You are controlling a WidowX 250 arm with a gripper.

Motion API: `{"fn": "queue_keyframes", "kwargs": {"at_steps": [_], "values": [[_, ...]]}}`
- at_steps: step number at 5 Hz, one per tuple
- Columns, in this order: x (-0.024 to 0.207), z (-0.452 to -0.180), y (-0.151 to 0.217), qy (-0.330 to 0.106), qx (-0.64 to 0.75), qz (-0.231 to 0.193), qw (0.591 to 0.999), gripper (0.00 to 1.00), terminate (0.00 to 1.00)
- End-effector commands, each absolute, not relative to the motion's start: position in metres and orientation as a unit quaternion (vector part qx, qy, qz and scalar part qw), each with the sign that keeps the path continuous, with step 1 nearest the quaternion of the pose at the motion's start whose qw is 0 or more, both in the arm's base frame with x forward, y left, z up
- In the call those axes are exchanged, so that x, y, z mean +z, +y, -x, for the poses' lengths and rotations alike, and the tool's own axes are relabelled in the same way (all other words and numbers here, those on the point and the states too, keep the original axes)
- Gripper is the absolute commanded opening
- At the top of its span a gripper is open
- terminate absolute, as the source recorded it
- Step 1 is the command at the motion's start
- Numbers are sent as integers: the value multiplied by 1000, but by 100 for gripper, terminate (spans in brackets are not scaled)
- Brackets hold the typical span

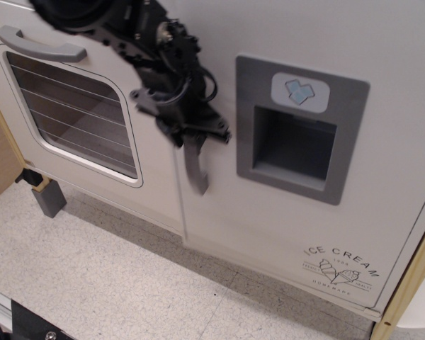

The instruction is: Open fridge

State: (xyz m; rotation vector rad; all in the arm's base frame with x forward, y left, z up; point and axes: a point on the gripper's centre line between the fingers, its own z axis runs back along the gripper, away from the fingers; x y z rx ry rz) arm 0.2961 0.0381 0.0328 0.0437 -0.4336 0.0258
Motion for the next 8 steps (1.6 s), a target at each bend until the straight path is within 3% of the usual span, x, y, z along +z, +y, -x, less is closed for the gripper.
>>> {"fn": "queue_keyframes", "kwargs": {"at_steps": [1, 2, 4, 5, 6, 8], "values": [[58, -268, 43, -234, -2, -16, 972, 0, 0], [62, -249, 42, -214, 3, -20, 977, 100, 0], [83, -215, 66, -145, 57, -6, 988, 100, 0], [100, -221, 100, -126, 152, -1, 980, 100, 0], [122, -231, 143, -135, 270, 0, 953, 100, 0], [141, -252, 182, -130, 363, 0, 923, 100, 0]]}}
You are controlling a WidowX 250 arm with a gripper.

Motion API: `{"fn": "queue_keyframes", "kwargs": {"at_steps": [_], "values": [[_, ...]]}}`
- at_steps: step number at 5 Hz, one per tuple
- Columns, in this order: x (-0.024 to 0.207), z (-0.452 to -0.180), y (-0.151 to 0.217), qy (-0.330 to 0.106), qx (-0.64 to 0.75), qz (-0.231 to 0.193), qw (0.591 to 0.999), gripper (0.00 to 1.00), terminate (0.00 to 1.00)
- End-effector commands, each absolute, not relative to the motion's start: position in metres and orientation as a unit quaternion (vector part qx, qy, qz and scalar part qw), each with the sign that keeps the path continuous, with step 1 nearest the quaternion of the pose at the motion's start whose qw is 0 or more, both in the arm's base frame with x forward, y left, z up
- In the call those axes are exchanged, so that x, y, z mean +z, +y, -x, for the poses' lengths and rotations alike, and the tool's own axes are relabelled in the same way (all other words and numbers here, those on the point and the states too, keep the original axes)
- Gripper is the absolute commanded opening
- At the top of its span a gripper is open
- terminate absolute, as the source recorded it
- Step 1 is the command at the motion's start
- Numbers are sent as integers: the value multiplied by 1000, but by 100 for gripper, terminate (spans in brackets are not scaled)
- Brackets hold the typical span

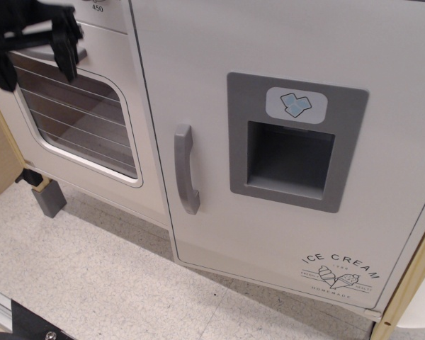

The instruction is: Open fridge

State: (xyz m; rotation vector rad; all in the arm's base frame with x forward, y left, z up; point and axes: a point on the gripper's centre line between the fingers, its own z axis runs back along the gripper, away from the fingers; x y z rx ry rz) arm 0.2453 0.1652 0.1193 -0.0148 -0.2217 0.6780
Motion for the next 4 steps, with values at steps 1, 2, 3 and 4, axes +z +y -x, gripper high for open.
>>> {"fn": "queue_keyframes", "kwargs": {"at_steps": [1, 2, 3, 4], "values": [[141, -269, 164, -122, 374, 8, 920, 100, 0], [141, -282, 147, -119, 373, 17, 920, 100, 0], [140, -288, 121, -122, 355, 19, 927, 100, 0], [143, -288, 114, -120, 349, 17, 929, 100, 0]]}}
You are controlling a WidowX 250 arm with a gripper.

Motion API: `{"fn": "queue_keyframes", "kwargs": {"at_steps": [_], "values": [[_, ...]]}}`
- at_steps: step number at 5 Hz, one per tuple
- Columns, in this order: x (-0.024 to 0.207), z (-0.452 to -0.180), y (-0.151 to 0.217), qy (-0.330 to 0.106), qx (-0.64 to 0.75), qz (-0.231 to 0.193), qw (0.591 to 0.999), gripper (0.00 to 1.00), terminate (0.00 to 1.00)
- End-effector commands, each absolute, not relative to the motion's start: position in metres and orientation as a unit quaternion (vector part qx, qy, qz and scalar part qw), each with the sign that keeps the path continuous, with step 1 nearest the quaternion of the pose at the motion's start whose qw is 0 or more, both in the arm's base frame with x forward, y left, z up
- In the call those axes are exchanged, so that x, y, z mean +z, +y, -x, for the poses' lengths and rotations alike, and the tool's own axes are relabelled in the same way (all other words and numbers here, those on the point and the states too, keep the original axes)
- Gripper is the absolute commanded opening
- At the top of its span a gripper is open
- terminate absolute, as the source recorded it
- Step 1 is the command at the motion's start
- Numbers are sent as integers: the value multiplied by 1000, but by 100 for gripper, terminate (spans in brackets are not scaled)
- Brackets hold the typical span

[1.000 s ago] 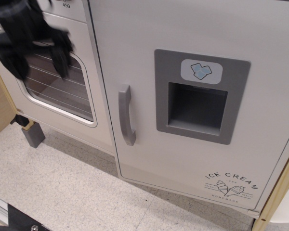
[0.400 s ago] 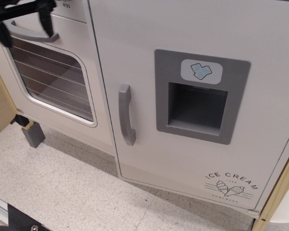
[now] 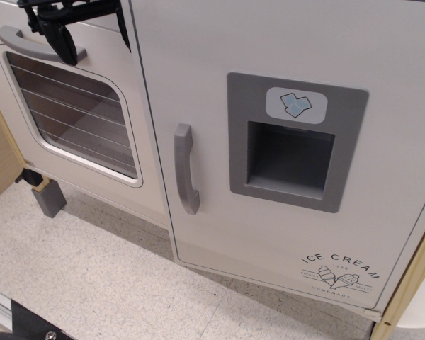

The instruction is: Open fridge

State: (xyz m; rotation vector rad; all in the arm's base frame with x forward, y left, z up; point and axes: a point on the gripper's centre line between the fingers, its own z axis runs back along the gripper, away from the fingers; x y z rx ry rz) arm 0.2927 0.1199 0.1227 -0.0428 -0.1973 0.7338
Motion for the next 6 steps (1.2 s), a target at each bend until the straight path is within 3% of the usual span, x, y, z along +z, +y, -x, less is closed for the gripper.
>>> {"fn": "queue_keyframes", "kwargs": {"at_steps": [1, 3, 5, 6], "values": [[138, -268, 101, -113, 296, 9, 948, 100, 0], [130, -219, 76, -89, 203, 13, 975, 100, 0], [106, -169, 10, -104, 99, -12, 990, 100, 0], [107, -154, -13, -85, 83, -4, 993, 100, 0]]}}
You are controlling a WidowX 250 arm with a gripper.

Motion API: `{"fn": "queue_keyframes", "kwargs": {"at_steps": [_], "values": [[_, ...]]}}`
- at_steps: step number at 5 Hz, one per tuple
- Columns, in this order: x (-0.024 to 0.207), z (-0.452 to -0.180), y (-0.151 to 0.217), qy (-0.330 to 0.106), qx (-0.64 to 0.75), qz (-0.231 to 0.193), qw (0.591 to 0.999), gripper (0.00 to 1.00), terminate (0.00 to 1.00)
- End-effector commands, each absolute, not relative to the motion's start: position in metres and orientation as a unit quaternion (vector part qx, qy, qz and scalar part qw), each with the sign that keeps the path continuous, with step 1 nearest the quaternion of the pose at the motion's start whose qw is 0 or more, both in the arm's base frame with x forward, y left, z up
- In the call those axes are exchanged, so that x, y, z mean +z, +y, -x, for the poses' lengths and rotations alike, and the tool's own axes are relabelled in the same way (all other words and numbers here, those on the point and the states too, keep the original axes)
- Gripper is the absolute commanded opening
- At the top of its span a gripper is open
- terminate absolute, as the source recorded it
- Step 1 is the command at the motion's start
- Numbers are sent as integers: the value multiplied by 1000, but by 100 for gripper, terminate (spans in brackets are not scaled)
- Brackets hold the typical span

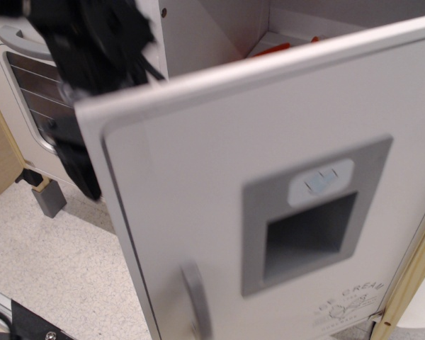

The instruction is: Open fridge

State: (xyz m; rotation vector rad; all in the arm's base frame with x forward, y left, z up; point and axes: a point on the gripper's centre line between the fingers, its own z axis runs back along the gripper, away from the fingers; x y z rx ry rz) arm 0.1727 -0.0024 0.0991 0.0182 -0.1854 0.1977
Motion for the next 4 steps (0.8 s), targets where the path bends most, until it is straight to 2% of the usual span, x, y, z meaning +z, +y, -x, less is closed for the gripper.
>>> {"fn": "queue_keyframes", "kwargs": {"at_steps": [1, 3, 4], "values": [[107, -144, -34, -65, 58, 18, 996, 100, 0], [107, -144, -34, -65, 58, 18, 996, 100, 0], [107, -144, -34, -65, 58, 18, 996, 100, 100]]}}
